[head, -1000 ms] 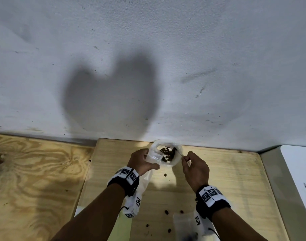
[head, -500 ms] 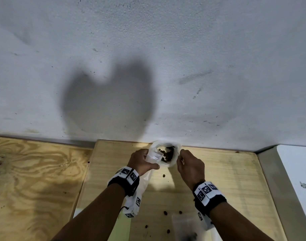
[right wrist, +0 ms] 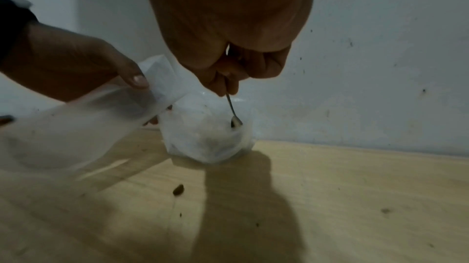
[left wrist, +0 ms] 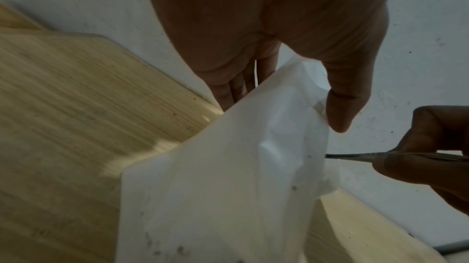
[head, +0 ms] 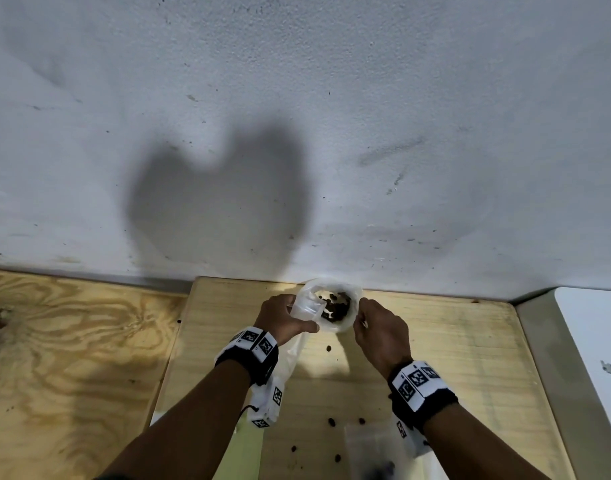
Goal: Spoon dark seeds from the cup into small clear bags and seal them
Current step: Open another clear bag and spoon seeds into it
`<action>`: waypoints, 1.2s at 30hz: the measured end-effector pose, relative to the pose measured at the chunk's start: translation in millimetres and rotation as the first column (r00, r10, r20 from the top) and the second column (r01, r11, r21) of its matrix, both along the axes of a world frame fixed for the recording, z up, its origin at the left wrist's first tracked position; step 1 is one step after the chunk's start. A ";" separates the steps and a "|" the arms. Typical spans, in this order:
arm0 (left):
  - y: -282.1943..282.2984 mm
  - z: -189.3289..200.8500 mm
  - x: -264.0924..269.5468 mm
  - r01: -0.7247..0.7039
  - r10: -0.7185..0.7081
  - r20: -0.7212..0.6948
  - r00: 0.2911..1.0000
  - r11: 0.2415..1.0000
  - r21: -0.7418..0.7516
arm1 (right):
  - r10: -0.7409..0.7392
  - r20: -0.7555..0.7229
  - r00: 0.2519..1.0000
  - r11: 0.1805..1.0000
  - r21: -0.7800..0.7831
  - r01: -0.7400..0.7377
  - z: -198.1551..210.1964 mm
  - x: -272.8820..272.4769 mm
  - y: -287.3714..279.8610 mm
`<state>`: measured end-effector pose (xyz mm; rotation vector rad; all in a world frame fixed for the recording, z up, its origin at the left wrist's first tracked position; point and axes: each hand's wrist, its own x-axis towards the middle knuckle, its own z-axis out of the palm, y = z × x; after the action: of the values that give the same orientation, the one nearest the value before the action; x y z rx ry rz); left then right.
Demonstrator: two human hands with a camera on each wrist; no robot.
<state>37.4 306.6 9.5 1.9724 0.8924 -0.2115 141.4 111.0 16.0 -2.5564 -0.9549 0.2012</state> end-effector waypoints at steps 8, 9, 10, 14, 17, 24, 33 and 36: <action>-2.8 3.0 -1.2 -0.037 0.036 -0.026 0.999 0.997 -0.064 | -0.146 -0.195 0.970 0.982 0.091 0.166 16.6 24.1 1.5; -2.6 2.4 -1.6 -0.049 0.045 -0.045 0.998 0.996 -0.080 | -0.162 -0.201 0.966 0.975 0.121 0.189 14.1 28.1 1.0; -2.8 3.4 -2.2 -0.063 0.057 -0.061 0.996 0.994 -0.091 | -0.171 -0.201 0.964 0.968 0.147 0.203 11.0 31.4 0.1; 1.5 -28.6 -3.3 -0.122 0.118 -0.043 0.992 0.987 -0.101 | -0.158 -0.205 0.966 0.948 0.242 0.206 1.5 37.5 -4.5; -0.6 -25.6 -3.0 -0.113 0.109 -0.040 0.993 0.988 -0.101 | -0.149 -0.247 0.958 0.935 0.280 0.218 -9.2 38.4 -8.7; -2.9 -7.2 -5.1 -0.069 0.069 0.004 0.998 0.995 -0.076 | -0.277 -0.470 0.838 0.852 0.284 0.441 -23.8 37.6 -15.2; -6.0 -14.6 -4.3 -0.046 0.050 0.032 0.998 0.994 -0.100 | -0.441 -0.720 0.535 0.643 0.162 0.748 -42.5 16.7 -2.8; -4.9 -14.9 -4.5 -0.028 0.031 0.031 0.999 0.995 -0.101 | -0.457 -0.763 0.457 0.587 0.127 0.799 -46.9 9.3 3.5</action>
<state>32.9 301.7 -5.4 1.8639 0.8729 -0.2033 150.6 114.5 -30.9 -1.9200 0.2978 0.5267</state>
